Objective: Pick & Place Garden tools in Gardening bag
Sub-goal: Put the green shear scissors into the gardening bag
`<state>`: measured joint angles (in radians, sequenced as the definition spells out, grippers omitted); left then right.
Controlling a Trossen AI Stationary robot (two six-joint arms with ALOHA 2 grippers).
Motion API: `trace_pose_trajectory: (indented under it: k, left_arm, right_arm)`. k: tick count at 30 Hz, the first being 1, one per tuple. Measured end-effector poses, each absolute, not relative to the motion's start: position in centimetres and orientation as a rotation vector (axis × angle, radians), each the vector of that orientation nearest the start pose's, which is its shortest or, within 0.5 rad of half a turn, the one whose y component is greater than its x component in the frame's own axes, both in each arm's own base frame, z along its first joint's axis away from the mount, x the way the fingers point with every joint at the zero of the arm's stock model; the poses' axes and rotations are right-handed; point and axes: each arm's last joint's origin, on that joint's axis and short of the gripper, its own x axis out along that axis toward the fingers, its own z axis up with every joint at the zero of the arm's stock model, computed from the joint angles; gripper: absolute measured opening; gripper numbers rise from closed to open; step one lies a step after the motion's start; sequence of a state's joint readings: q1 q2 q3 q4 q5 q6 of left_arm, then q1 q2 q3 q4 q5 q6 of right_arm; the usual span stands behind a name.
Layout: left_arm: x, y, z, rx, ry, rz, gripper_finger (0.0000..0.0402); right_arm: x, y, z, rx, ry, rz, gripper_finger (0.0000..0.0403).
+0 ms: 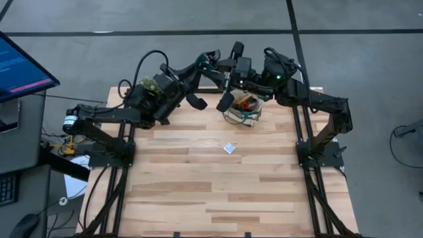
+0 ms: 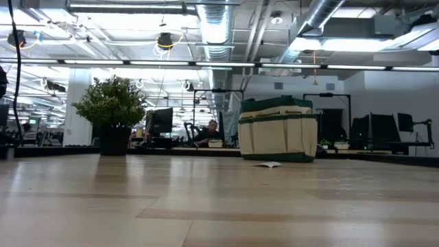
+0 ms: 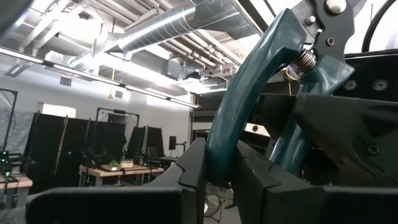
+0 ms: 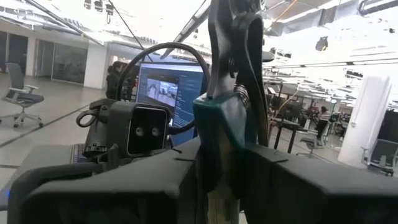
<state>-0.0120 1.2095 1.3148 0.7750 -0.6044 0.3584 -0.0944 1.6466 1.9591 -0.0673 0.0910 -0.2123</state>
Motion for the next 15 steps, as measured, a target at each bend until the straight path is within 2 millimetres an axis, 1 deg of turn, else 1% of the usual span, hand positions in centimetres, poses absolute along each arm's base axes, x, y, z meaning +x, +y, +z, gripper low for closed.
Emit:
trace_pose_trajectory:
  k: [2,9,15]
  left_arm:
    - [22.26,1.38,50.64,0.057,-0.734,0.694,0.006]
    - [22.42,1.4,50.48,0.07,-0.706,0.694,0.0115]
    - [22.55,1.35,50.23,0.099,-0.646,0.676,0.0166]
  right_arm:
    - [34.67,-3.55,52.23,-0.215,-0.221,-0.21,0.0057]
    - [34.73,-3.78,52.08,-0.216,-0.208,-0.219,0.0056]
    - [33.8,-3.68,52.87,-0.216,-0.238,-0.222,0.0055]
